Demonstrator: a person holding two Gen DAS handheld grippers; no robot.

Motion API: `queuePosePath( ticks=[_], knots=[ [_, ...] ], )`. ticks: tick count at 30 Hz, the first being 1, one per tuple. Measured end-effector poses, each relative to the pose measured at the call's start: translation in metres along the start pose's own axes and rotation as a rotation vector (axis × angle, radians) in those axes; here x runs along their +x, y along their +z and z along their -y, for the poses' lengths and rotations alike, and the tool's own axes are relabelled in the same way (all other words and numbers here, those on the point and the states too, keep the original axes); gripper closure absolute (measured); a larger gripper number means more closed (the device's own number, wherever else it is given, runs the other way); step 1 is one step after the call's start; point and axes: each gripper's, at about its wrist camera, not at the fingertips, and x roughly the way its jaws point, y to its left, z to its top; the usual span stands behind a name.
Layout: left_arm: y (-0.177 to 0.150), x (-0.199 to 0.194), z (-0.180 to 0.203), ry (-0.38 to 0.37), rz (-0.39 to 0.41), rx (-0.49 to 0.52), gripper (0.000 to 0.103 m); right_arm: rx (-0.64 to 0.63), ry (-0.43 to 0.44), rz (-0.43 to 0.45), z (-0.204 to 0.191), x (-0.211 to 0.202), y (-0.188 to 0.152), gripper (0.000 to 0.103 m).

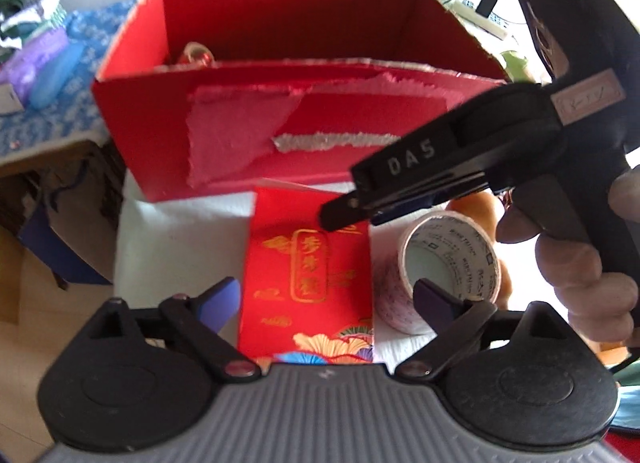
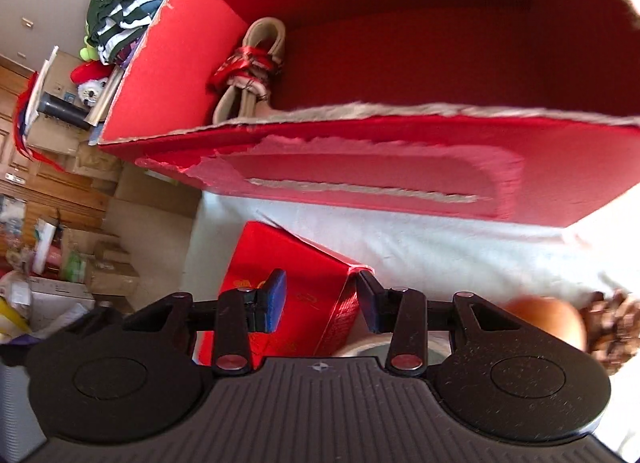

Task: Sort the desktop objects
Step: 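Grasp the red gift box with gold characters with the right tool, then carry the red gift box into the red bin with the right tool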

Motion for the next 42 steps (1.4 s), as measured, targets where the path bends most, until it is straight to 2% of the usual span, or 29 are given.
queuePosePath(
  ticks=[4, 9, 13, 14, 17, 19, 24, 29, 35, 42],
  knots=[
    [-0.001, 0.006, -0.008, 0.005, -0.009, 0.007, 0.005, -0.018, -0.001, 0.010, -0.010, 0.006, -0.001, 0.058],
    [-0.005, 0.006, -0.026, -0.014, -0.028, -0.018, 0.006, -0.032, 0.012, -0.029, -0.018, 0.014, -0.006, 0.050],
    [-0.008, 0.010, -0.040, -0.050, -0.051, -0.066, 0.013, -0.058, 0.001, -0.041, -0.025, 0.017, -0.011, 0.042],
    [-0.008, 0.013, -0.042, -0.068, -0.064, -0.080, 0.019, -0.064, -0.005, -0.043, -0.027, 0.018, -0.013, 0.038],
    [-0.010, 0.017, -0.042, -0.070, -0.064, -0.095, 0.018, -0.089, -0.022, -0.043, -0.036, 0.025, -0.015, 0.030],
    [-0.010, 0.017, -0.043, -0.068, -0.058, -0.107, 0.018, -0.100, -0.029, -0.033, -0.039, 0.026, -0.015, 0.030],
    [-0.013, 0.012, -0.047, -0.049, -0.055, -0.152, 0.021, -0.106, 0.006, -0.039, -0.039, 0.023, -0.015, 0.037],
    [-0.012, -0.008, -0.037, 0.014, -0.032, -0.154, 0.025, -0.166, 0.051, -0.014, -0.047, 0.007, -0.018, 0.041],
    [0.000, -0.031, -0.017, 0.074, 0.035, -0.156, 0.025, -0.251, 0.098, 0.079, -0.052, -0.035, -0.019, 0.043],
    [0.027, -0.083, 0.027, 0.135, 0.191, -0.107, 0.025, -0.359, 0.152, 0.255, -0.056, -0.099, -0.008, 0.043]
  ],
)
